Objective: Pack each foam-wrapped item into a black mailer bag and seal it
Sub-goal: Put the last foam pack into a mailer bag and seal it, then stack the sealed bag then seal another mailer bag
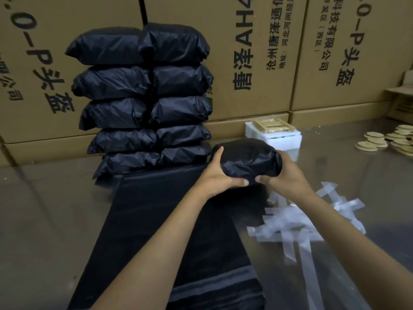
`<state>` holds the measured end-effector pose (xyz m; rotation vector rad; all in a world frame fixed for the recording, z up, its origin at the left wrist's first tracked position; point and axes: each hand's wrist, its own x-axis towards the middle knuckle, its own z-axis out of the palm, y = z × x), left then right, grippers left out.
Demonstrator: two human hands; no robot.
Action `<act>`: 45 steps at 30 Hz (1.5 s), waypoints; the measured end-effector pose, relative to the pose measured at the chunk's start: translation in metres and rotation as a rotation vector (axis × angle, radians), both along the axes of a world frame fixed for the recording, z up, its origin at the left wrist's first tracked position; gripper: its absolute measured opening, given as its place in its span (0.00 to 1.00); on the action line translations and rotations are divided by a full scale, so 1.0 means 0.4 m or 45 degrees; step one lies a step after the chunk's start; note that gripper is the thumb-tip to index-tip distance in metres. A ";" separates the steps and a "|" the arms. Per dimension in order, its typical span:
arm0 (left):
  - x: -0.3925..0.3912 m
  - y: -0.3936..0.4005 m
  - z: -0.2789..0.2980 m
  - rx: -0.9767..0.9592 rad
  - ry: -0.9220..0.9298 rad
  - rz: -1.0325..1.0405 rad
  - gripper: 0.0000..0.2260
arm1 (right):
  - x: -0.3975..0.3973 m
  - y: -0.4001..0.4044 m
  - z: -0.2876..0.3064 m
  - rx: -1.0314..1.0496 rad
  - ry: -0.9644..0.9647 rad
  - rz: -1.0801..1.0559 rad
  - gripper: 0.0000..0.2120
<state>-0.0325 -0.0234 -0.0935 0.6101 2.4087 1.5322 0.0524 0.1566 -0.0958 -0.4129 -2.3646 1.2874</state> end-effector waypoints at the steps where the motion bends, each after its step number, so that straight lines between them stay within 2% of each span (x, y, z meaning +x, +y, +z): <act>1: -0.027 0.016 -0.011 -0.081 0.082 0.005 0.54 | -0.032 0.013 -0.015 0.007 -0.005 -0.067 0.32; 6: -0.147 0.106 -0.061 -0.709 0.463 0.177 0.45 | -0.193 0.038 -0.068 0.076 -0.089 -0.212 0.23; 9: -0.208 0.142 -0.073 -1.015 0.649 0.336 0.43 | -0.280 0.054 -0.080 0.164 -0.212 -0.188 0.29; 13: -0.283 0.173 -0.066 -1.507 1.105 0.567 0.40 | -0.366 0.075 -0.116 0.359 -0.449 -0.233 0.32; 16: -0.348 0.199 -0.042 -1.858 1.311 0.486 0.34 | -0.428 0.090 -0.131 0.536 -0.597 -0.225 0.34; 20: -0.398 0.232 -0.020 -2.144 1.410 0.385 0.28 | -0.508 0.125 -0.133 0.500 -0.609 -0.192 0.38; 24: -0.410 0.263 -0.025 -2.076 1.299 0.448 0.24 | -0.535 0.143 -0.157 0.593 -0.550 -0.243 0.38; 26: -0.402 0.268 -0.043 -2.037 1.229 0.507 0.24 | -0.535 0.150 -0.159 0.478 -0.462 -0.269 0.33; 28: -0.387 0.271 -0.084 -1.970 1.177 0.593 0.27 | -0.525 0.154 -0.157 0.175 -0.215 -0.360 0.21; 30: -0.376 0.267 -0.137 -1.729 1.124 0.672 0.27 | -0.513 0.151 -0.158 -0.176 0.161 -0.521 0.13; 32: -0.366 0.255 -0.163 -1.425 1.058 0.684 0.31 | -0.498 0.151 -0.155 -0.424 0.439 -0.700 0.15; 34: -0.365 0.245 -0.169 -1.247 1.013 0.637 0.42 | -0.487 0.165 -0.141 -0.692 0.504 -0.762 0.24; 36: -0.369 0.241 -0.171 -1.149 0.997 0.631 0.47 | -0.489 0.190 -0.125 -1.017 0.503 -0.745 0.30; 40: -0.379 0.249 -0.178 -1.051 1.027 0.658 0.40 | -0.486 0.235 -0.106 -1.509 0.514 -0.617 0.22; 45: -0.395 0.254 -0.182 -0.992 1.054 0.673 0.37 | -0.487 0.240 -0.107 -1.721 0.671 -0.577 0.12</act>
